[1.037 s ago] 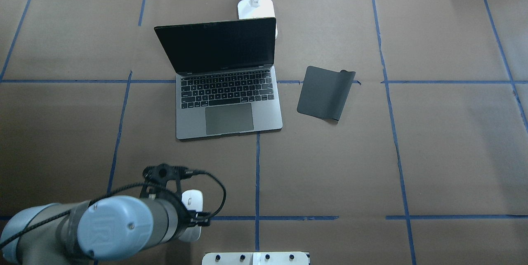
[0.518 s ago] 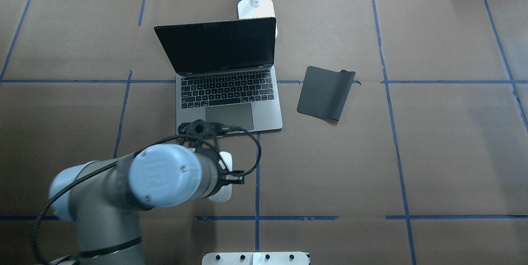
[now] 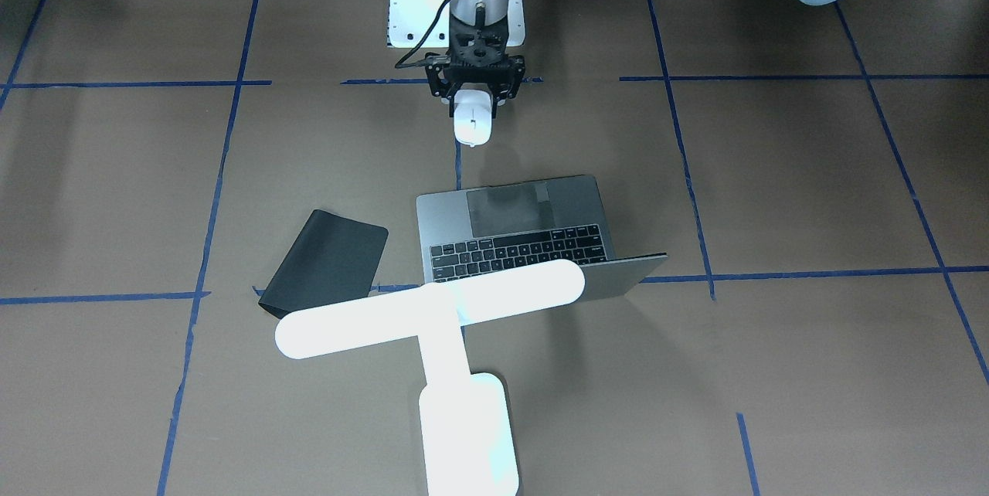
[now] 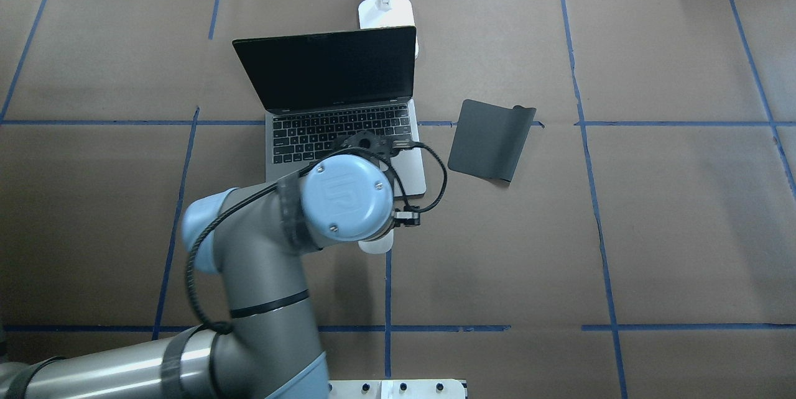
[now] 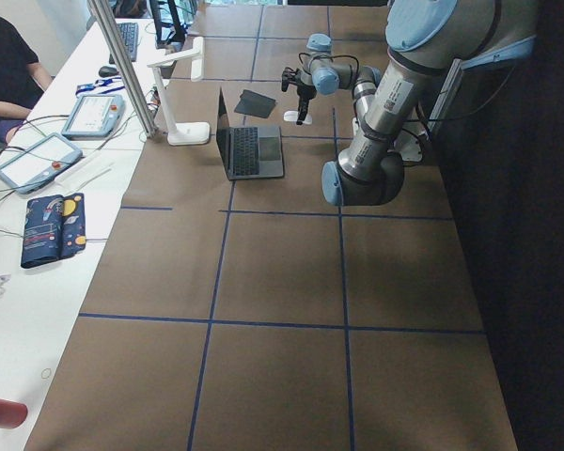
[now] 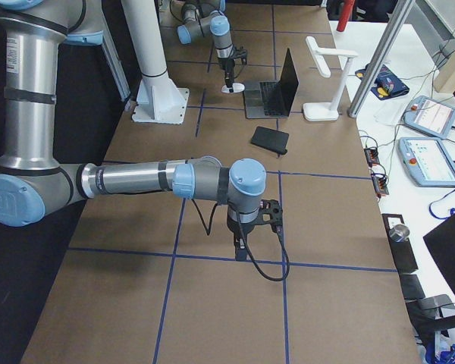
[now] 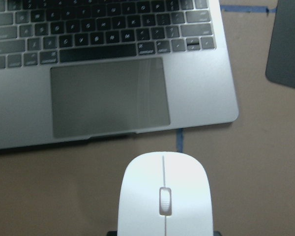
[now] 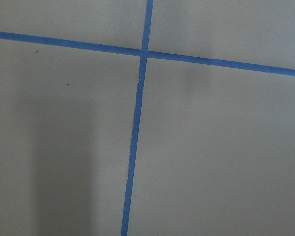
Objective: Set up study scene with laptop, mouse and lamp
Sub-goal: 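Carry the white mouse with the left gripper onto the black mouse pad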
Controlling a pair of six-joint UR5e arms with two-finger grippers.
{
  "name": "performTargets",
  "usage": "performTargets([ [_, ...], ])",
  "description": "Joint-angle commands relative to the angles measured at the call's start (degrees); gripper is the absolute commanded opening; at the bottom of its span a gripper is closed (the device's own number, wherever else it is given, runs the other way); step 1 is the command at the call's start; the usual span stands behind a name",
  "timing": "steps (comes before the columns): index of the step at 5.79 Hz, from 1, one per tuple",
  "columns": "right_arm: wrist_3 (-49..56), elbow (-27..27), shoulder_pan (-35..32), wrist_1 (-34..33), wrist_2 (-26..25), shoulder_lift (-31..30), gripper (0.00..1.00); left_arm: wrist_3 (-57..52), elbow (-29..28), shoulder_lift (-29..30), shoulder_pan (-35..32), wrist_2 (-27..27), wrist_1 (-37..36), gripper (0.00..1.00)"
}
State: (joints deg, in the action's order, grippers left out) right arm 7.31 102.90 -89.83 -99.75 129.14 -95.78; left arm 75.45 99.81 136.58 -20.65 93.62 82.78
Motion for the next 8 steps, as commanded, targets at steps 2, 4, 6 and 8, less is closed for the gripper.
performTargets([
  [2, -1.06, -3.93, 1.24, -0.01, 0.32, 4.63, 1.0, -0.39, -23.76, 14.01, -1.75, -0.11, 11.37, 0.36],
  [4, -1.06, -3.93, 1.24, -0.01, 0.76, 4.63, 1.0, 0.13, -41.65, 24.83, -3.07, -0.11, 18.44, 0.37],
  [6, -1.06, -3.85, 1.15, -0.01, 0.85, 4.63, 1.0, 1.79, -56.48, 33.96, -3.34, -0.11, 23.98, 0.37],
  [8, -0.8, -3.76, 1.15, 0.08, 1.03, 4.55, 1.0, 3.91, -66.21, 38.84, -3.34, -0.46, 27.78, 0.38],
])
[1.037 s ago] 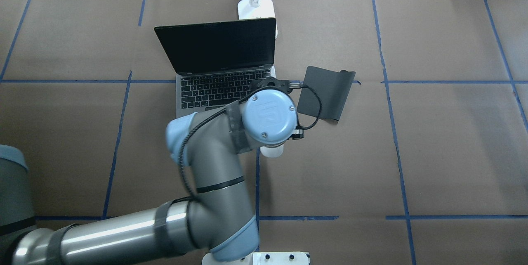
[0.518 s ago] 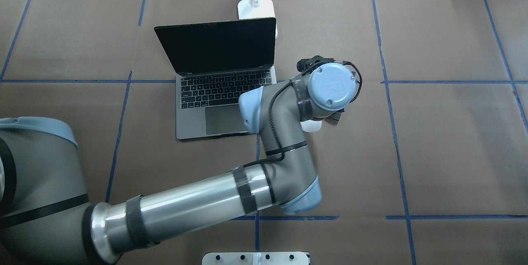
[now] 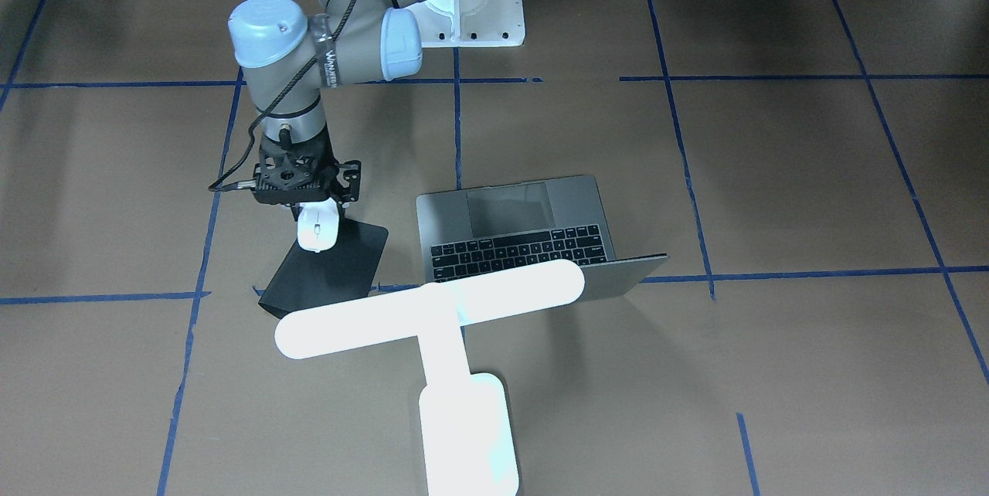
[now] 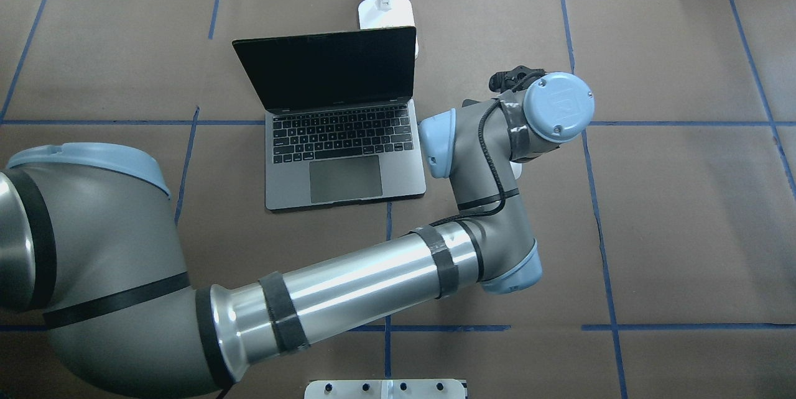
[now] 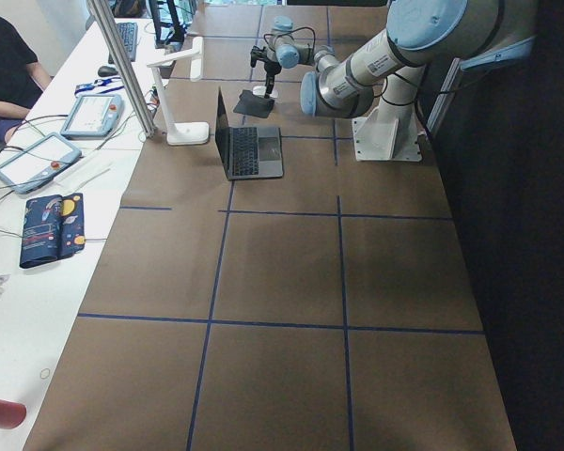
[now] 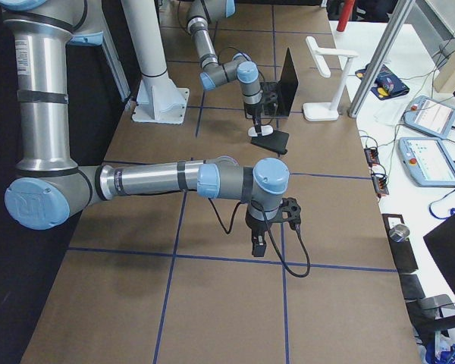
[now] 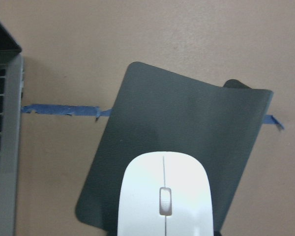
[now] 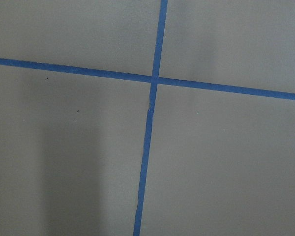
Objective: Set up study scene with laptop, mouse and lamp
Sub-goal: 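Carry the white mouse with the left gripper onto the black mouse pad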
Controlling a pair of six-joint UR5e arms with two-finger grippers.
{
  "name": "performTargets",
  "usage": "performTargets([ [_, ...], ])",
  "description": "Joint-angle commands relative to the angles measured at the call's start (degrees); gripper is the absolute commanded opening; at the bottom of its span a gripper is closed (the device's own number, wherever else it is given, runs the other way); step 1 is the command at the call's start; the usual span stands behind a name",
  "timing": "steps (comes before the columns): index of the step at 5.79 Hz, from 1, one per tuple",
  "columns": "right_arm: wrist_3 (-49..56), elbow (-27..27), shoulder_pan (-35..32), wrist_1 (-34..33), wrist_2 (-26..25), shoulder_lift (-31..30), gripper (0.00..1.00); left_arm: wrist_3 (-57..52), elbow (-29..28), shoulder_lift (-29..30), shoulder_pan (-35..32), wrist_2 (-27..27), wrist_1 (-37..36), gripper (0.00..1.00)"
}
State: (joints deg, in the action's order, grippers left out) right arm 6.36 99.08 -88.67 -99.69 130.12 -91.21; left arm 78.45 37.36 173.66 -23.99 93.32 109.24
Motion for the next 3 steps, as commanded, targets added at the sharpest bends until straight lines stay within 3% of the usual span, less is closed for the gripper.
performTargets([
  [1, 0.4, 0.32, -0.01, 0.02, 0.3, -0.11, 1.0, 3.18, -6.83, 1.85, 0.17, -0.42, 4.81, 0.48],
  [3, 0.58, 0.94, -0.1, 0.02, 0.31, -0.37, 1.0, 3.29, -7.82, 1.85, 0.26, -0.42, 5.28, 0.56],
])
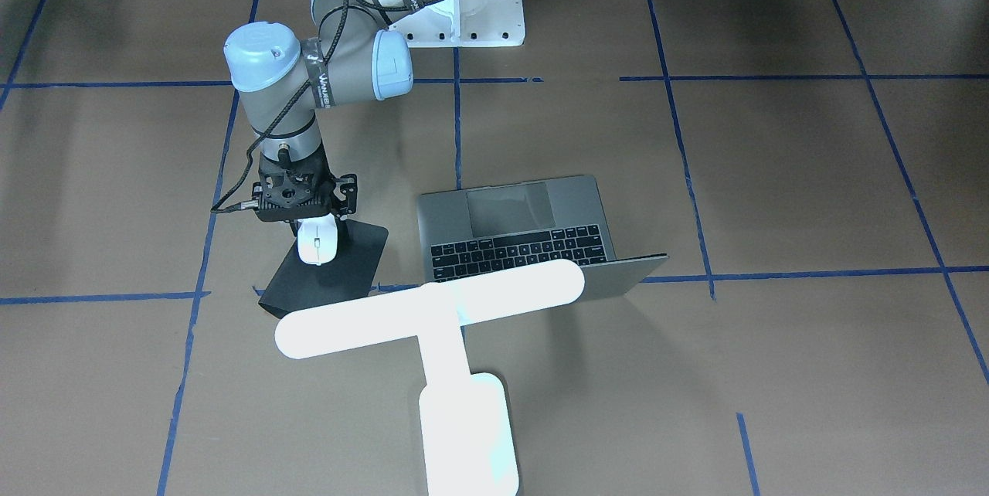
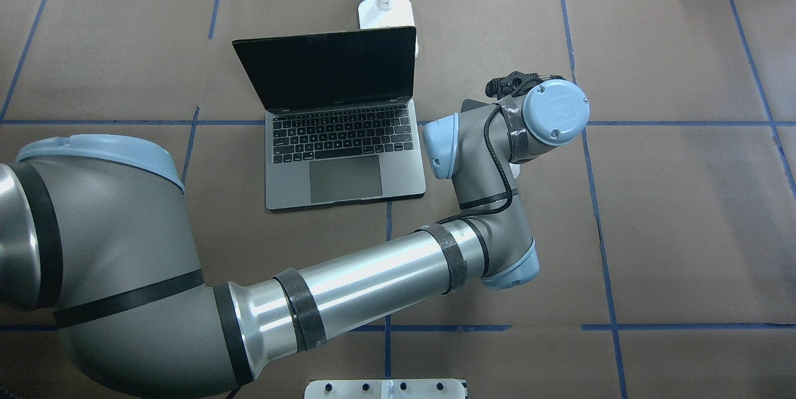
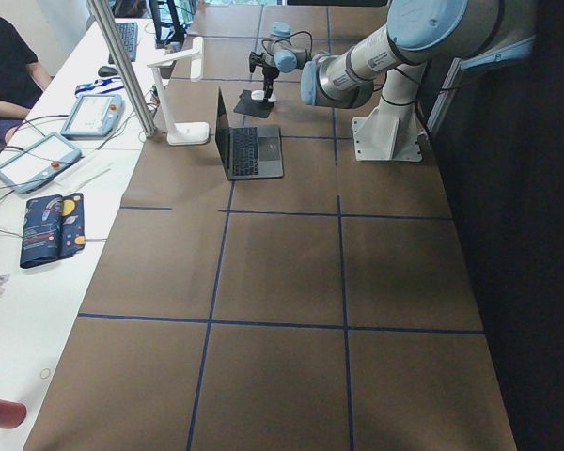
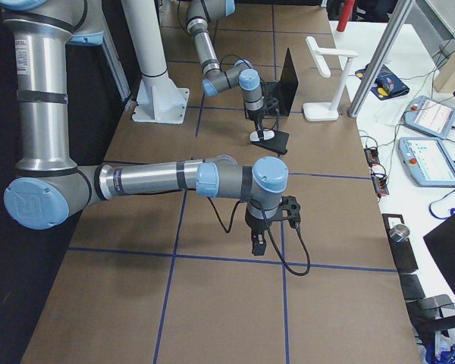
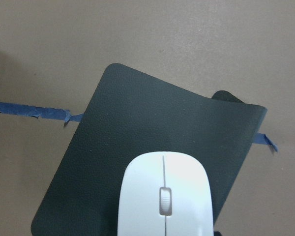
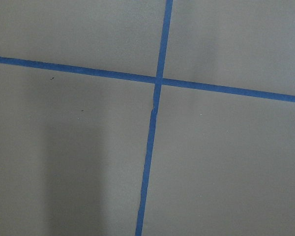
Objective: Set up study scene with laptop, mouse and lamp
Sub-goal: 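Carry the white mouse with the left gripper onto the black mouse pad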
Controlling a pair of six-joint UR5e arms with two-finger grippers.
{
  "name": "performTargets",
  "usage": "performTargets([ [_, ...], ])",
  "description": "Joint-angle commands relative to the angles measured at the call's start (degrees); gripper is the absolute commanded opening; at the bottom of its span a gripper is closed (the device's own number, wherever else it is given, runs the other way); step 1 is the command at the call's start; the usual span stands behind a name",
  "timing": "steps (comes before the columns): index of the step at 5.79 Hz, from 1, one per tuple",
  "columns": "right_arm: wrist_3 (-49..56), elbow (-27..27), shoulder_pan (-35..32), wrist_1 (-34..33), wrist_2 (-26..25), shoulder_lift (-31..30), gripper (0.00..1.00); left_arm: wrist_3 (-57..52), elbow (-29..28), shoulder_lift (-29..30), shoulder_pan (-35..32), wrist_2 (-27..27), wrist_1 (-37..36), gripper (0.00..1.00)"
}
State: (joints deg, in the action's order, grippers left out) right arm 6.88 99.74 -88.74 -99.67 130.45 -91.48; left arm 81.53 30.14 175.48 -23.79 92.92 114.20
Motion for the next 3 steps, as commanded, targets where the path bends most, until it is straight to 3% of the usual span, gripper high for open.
performTargets([
  [1, 0.06, 0.45, -0.03, 0.09, 0.06, -0.1, 1.0, 0.21, -0.52, 0.21, 0.06, -0.02, 0.32, 0.78],
  [2, 0.06, 0.46, 0.06, 0.09, -0.02, 0.07, 1.0, -0.05, -0.44, 0.56, -0.03, 0.59, 0.23, 1.0],
  [3, -0.03, 0.46, 0.06, 0.09, -0.02, 0.16, 1.0, -1.1, 0.26, 0.57, -0.29, 2.95, 0.14, 1.0],
])
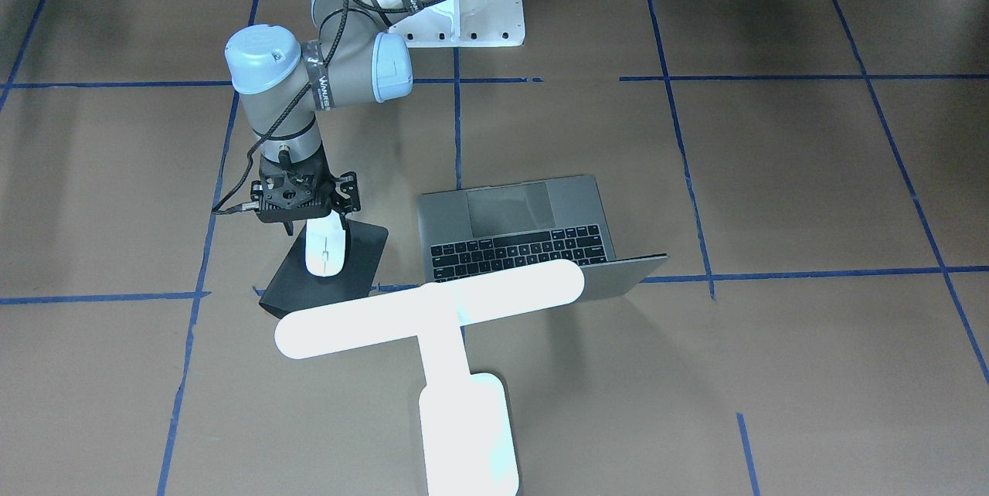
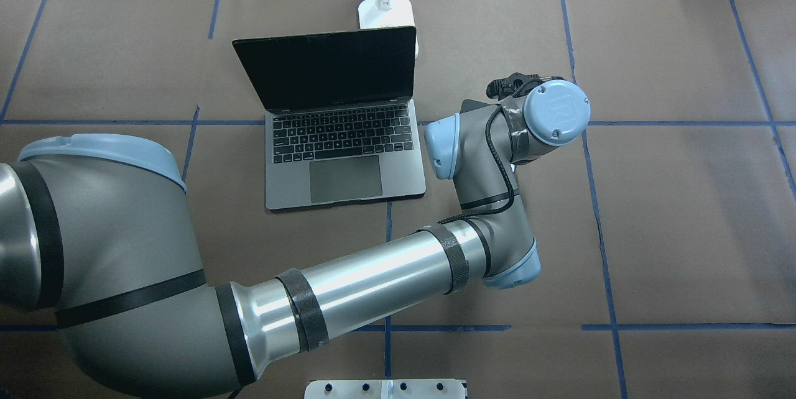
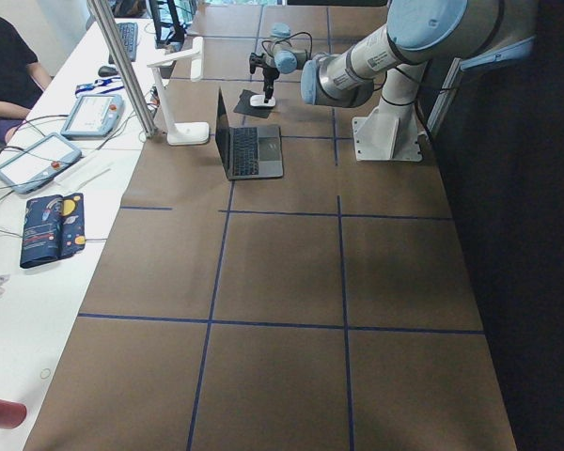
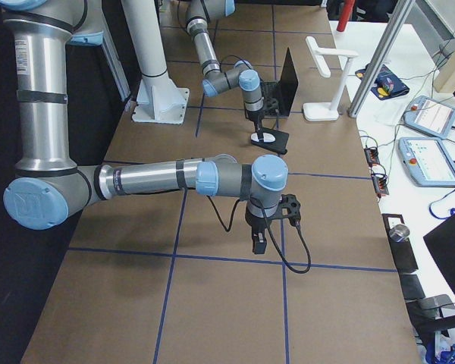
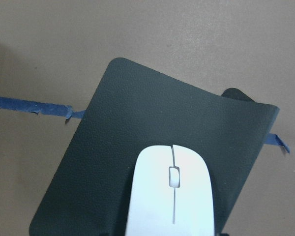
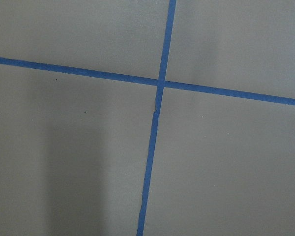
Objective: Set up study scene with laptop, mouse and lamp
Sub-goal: 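Carry the white mouse with the left gripper onto the black mouse pad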
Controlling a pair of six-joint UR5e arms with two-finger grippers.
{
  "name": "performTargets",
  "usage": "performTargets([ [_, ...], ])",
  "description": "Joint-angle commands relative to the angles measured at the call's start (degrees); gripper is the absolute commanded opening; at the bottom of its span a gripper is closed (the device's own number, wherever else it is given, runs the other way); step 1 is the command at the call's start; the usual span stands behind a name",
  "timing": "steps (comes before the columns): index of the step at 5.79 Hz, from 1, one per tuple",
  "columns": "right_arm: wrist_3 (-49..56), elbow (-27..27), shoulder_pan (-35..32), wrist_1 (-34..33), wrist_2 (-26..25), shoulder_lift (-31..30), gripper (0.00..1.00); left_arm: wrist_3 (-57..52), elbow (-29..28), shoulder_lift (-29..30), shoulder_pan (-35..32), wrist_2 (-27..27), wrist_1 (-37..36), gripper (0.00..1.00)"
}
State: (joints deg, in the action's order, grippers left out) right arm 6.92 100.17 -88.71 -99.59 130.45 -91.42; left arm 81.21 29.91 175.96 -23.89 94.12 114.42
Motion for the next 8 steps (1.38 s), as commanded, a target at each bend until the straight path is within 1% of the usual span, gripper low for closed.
performTargets([
  [1, -0.07, -0.06, 0.03, 0.09, -0.1, 0.19, 1.0, -1.83, 2.15, 0.0, -0.97, 4.38, -0.43, 1.0],
  [2, -0.33, -0.06, 0.03, 0.09, -0.19, 0.19, 1.0, -2.71, 4.0, -0.61, -2.37, 8.24, -1.65, 1.0],
  [3, -0.33, 0.03, 0.03, 0.09, -0.28, 0.19, 1.0, -5.5, 8.36, -1.75, -3.34, 9.23, -7.32, 1.0],
  [4, -0.33, 0.03, 0.03, 0.09, -0.28, 0.27, 1.0, -8.06, 18.76, -8.03, -3.53, 9.24, -11.98, 1.0],
  [5, -0.5, -0.06, 0.03, 0.09, -0.28, 0.19, 1.0, -11.3, 31.92, -15.4, -3.96, 9.33, -18.21, 1.0],
  [6, -0.51, -0.06, 0.03, 0.09, -0.37, 0.19, 1.0, -15.07, 41.19, -20.26, -4.31, 9.33, -24.27, 1.0],
  [7, -0.51, -0.06, 0.03, 0.09, -0.37, 0.19, 1.0, -17.98, 50.33, -26.49, -5.1, 9.42, -27.82, 1.0],
  [8, -0.51, -0.06, 0.03, 0.09, -0.37, 0.19, 1.0, -23.41, 60.08, -34.21, -6.59, 9.42, -30.98, 1.0],
])
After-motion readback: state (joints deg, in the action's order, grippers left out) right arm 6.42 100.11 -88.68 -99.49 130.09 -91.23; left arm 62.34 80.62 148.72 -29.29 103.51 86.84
